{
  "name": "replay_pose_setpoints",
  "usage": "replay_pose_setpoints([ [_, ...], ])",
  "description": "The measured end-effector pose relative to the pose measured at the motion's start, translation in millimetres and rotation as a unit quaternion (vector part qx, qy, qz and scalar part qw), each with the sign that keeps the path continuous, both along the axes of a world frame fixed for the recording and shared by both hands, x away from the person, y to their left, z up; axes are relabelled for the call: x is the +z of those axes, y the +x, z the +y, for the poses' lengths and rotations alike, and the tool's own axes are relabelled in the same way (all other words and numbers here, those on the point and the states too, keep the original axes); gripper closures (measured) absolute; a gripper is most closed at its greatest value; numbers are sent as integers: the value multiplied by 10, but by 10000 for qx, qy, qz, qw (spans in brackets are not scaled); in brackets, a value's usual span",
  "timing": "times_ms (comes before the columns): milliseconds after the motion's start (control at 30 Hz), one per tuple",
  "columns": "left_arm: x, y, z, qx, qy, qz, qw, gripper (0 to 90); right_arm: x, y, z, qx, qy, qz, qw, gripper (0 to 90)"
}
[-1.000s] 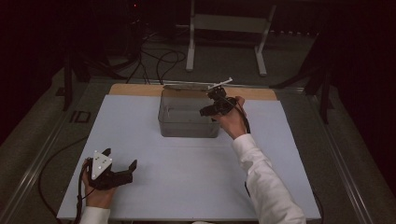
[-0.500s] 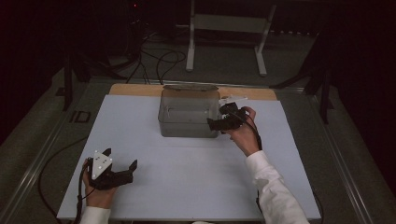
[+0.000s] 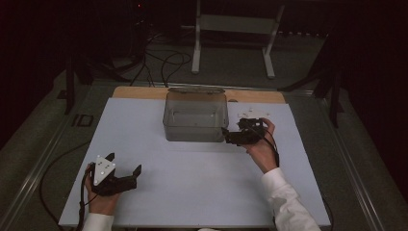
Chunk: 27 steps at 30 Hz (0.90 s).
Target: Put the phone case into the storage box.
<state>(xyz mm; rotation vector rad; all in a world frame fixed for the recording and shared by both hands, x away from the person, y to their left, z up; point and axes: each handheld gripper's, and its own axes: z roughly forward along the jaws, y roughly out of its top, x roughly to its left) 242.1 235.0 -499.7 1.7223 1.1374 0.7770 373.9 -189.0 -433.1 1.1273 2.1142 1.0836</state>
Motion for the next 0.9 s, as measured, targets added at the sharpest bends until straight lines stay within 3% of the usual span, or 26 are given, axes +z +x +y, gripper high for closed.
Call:
replay_pose_setpoints([
  [67,1,0,4,-1,1,-3,10000,2,-60,-92,-101,-9,83,-157,9998,95],
  [233,8,-2,15,-8,-33,-28,10000,2,-144,-217,-268,-110,190,-166,9996,95],
  [400,12,-4,26,-26,-71,-48,10000,2,-174,-355,-351,-105,219,-396,9989,95],
  [500,15,-7,35,-42,-101,-60,9999,2,-304,-507,-447,-124,291,-565,9979,96],
  [700,29,-19,44,-132,-138,-138,9997,2,-348,-674,-499,-112,426,-665,9968,95],
  [767,31,-21,49,-163,-159,-158,9996,2,-371,-763,-514,-54,394,-931,9949,96],
  [900,34,-22,48,-235,-159,-199,9994,2,-450,-877,-579,-55,412,-997,9942,95],
])
